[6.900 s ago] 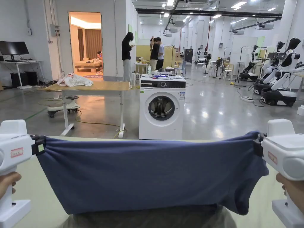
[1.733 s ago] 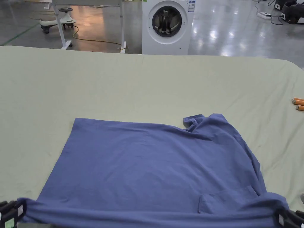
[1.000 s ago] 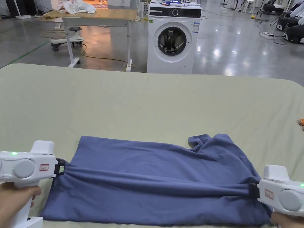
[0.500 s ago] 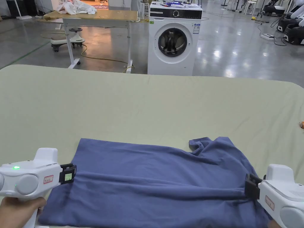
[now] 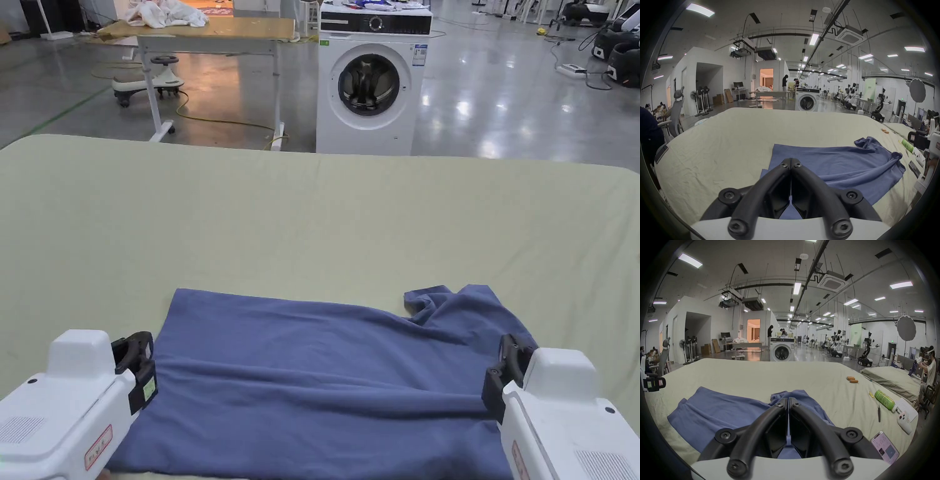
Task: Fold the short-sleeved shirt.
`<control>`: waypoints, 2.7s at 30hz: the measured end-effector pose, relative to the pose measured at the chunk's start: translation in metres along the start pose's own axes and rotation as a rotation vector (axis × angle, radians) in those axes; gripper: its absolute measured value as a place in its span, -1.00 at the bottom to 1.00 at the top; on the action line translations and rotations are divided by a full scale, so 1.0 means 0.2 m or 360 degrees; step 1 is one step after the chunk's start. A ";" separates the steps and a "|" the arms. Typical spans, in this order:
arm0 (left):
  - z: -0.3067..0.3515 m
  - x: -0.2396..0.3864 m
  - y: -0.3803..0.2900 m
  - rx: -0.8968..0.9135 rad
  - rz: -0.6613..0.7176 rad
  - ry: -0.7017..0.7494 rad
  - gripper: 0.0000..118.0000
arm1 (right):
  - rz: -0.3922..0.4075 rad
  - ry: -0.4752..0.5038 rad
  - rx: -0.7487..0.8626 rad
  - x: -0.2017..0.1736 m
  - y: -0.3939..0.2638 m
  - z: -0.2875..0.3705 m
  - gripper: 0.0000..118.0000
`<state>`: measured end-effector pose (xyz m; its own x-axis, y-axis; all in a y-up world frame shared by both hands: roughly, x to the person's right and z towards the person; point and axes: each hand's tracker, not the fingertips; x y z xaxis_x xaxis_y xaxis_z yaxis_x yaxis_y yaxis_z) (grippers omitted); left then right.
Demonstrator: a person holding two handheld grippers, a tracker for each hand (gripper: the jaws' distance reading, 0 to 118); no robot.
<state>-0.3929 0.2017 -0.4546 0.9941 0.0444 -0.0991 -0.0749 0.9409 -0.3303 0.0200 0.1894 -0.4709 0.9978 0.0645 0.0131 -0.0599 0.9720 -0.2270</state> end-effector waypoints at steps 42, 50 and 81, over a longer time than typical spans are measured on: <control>-0.24 -0.26 -0.25 -0.0972 -0.0008 -0.0008 -0.89 | -0.0031 -0.0025 -0.0822 0.64 -0.25 -0.14 0.00; -0.21 -0.25 -0.24 -0.0972 0.0019 -0.0017 -0.89 | 0.0020 0.0071 -0.1106 0.64 -0.44 -0.30 -0.01; 0.19 -0.40 -0.02 -0.0743 0.0105 -0.0098 -0.91 | -0.0028 0.0132 -0.0949 0.68 -0.06 0.17 -0.89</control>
<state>-0.4681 0.2062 -0.4102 0.9877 0.1324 -0.0829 -0.1516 0.6844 -0.7132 0.1563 0.1939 -0.4335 0.9988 0.0083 -0.0489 -0.0416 0.6772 -0.7347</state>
